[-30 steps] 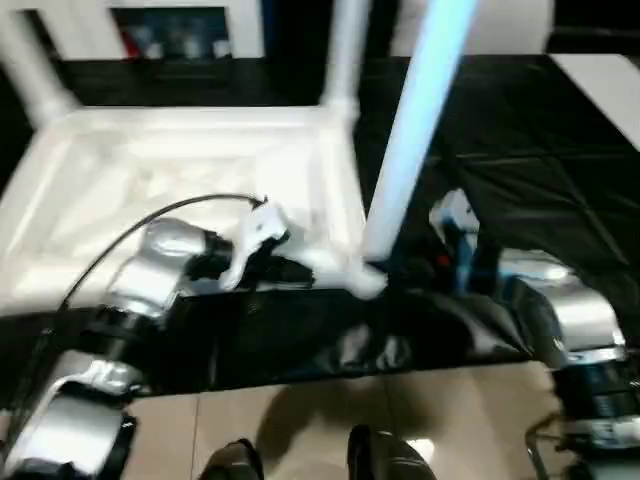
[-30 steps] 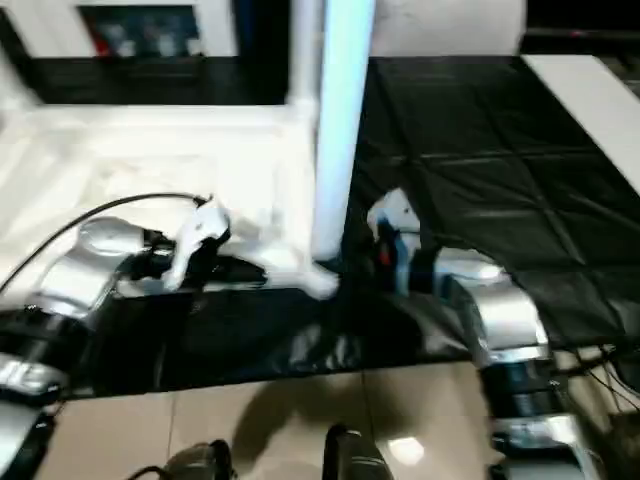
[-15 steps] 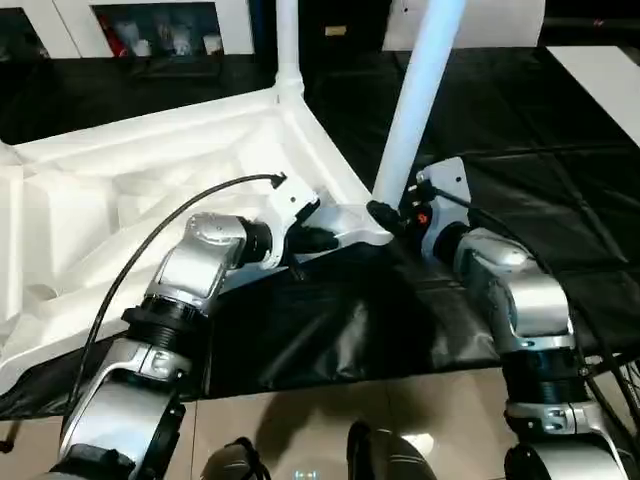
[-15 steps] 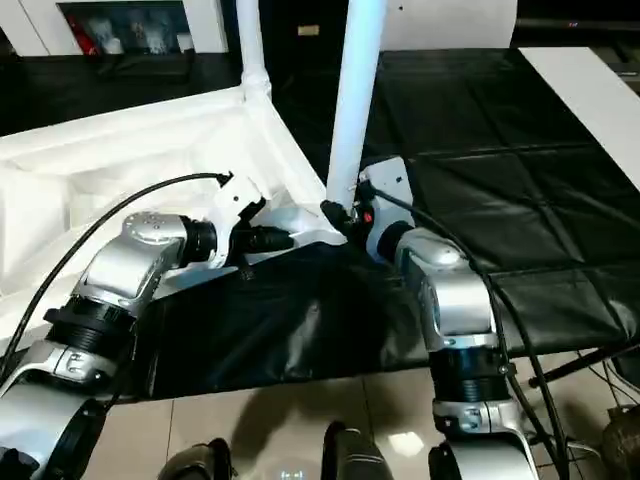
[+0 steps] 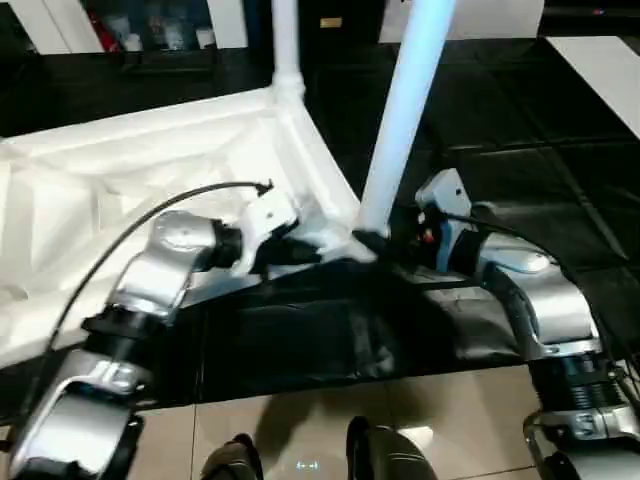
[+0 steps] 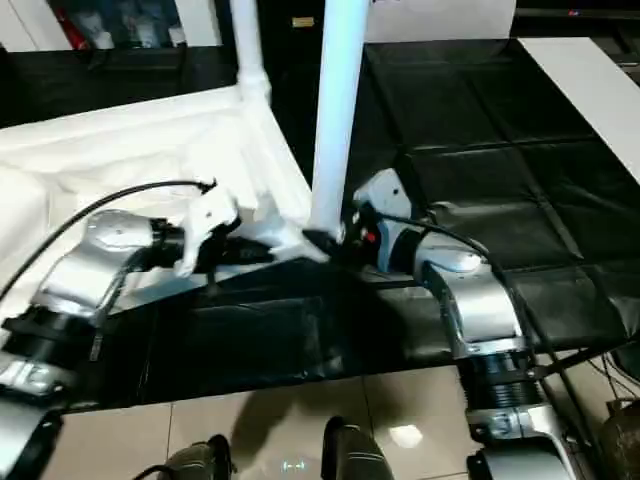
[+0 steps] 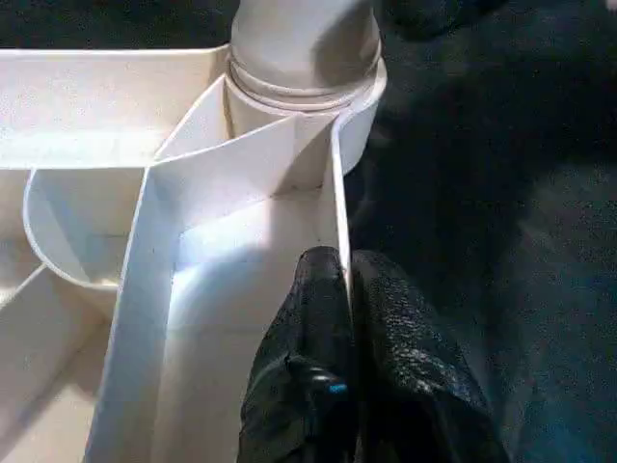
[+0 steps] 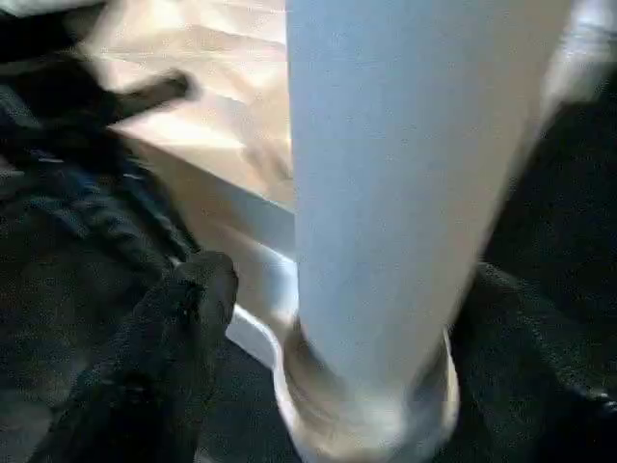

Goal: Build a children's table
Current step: Rotate leg to tighten

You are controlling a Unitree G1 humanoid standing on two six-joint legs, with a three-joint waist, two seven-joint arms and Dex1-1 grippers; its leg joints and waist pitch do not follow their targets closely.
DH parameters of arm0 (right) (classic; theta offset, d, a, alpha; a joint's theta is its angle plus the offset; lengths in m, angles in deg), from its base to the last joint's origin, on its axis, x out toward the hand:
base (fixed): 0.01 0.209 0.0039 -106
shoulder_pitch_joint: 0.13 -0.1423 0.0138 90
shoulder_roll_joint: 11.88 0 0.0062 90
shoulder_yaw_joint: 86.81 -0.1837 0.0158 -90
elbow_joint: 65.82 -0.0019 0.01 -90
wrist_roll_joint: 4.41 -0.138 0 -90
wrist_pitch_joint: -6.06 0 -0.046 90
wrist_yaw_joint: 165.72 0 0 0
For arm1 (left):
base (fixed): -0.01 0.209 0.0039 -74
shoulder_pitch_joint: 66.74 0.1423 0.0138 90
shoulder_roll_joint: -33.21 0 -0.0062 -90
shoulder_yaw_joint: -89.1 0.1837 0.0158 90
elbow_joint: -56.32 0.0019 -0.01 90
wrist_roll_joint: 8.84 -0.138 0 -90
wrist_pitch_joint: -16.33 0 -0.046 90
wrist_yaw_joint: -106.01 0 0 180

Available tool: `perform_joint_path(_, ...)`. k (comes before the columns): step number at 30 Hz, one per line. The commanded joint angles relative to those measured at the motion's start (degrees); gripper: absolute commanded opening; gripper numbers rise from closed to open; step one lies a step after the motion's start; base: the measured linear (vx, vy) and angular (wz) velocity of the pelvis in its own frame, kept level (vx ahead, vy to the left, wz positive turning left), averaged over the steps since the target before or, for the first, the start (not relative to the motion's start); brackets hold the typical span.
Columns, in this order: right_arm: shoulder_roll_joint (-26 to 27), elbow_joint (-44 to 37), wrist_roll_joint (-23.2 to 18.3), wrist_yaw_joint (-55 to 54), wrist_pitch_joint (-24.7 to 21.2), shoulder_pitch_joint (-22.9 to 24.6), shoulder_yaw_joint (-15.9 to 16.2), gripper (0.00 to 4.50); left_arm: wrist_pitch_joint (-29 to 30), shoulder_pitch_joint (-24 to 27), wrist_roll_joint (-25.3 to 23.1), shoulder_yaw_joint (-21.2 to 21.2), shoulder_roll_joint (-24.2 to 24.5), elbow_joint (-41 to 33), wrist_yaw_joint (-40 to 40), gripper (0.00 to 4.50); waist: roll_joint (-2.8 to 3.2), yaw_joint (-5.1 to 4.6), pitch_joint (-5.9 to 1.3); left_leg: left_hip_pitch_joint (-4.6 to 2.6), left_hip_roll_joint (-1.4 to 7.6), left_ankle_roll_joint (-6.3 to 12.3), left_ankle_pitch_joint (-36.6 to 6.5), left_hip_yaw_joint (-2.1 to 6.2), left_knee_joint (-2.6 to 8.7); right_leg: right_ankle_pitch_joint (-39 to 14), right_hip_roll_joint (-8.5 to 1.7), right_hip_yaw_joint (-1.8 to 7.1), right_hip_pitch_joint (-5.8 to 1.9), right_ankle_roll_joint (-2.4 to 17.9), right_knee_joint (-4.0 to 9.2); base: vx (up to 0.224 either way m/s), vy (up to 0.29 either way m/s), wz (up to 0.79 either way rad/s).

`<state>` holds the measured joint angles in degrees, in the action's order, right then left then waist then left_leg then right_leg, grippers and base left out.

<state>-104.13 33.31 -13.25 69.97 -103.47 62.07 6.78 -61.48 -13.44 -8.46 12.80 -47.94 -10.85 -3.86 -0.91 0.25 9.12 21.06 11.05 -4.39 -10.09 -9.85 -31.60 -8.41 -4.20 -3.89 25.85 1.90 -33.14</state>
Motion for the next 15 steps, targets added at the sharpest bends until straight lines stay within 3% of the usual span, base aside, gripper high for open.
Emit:
perform_joint_path(1, -1.0, 0.4, -1.7, 5.3, 1.7, -0.1, 1.8, 3.71, -2.9, 1.7, -0.8, 4.8, 1.2, 0.7, 6.1, 0.00, -0.08, 0.18, -4.24, -0.25, 1.57, 8.80, -5.1, -0.15, 2.50, -6.4, -3.32, 2.92, -4.96, 16.0, 2.65, 0.000, 0.000, 0.00)
perform_joint_path(5, -3.4, 1.7, -2.5, 10.5, 3.6, -0.3, 2.8, 3.71, -5.1, 2.3, 0.2, 5.8, 2.8, 0.3, 11.0, 0.00, -0.01, 0.98, -4.28, -0.54, 1.91, 8.30, -4.7, -0.28, 2.51, -6.7, -3.29, 2.99, -4.69, 16.1, 2.40, 0.000, 0.000, 0.00)
perform_joint_path(6, -4.9, 2.9, -3.5, 14.4, 4.8, -0.6, 3.4, 3.71, -6.3, 2.4, 0.8, 6.6, 3.7, -0.2, 14.2, 0.00, -0.26, 1.31, -4.39, -0.63, 1.92, 8.39, -4.6, -0.39, 2.39, -6.5, -3.30, 2.99, -4.64, 16.2, 2.32, 0.000, 0.000, 0.00)
perform_joint_path(10, -7.0, 3.7, -4.8, 20.6, 5.5, -0.8, 4.5, 3.71, -8.2, 2.0, 0.9, 7.7, 4.5, 0.0, 16.8, 0.00, -0.48, 1.91, -4.49, -0.32, 1.94, 8.95, -4.0, -0.48, 2.18, -6.0, -3.48, 3.01, -4.78, 16.2, 2.07, 0.000, 0.000, 0.00)
perform_joint_path(15, -9.0, 4.2, -6.0, 26.7, 5.6, -1.0, 6.2, 3.28, -9.9, 1.4, 1.3, 8.7, 5.2, 0.2, 19.8, 0.00, -0.58, 2.11, -4.51, -0.24, 1.86, 8.29, -5.1, -0.41, 2.15, -9.5, -3.50, 2.98, -4.75, 15.1, 2.37, 0.000, 0.000, 0.00)
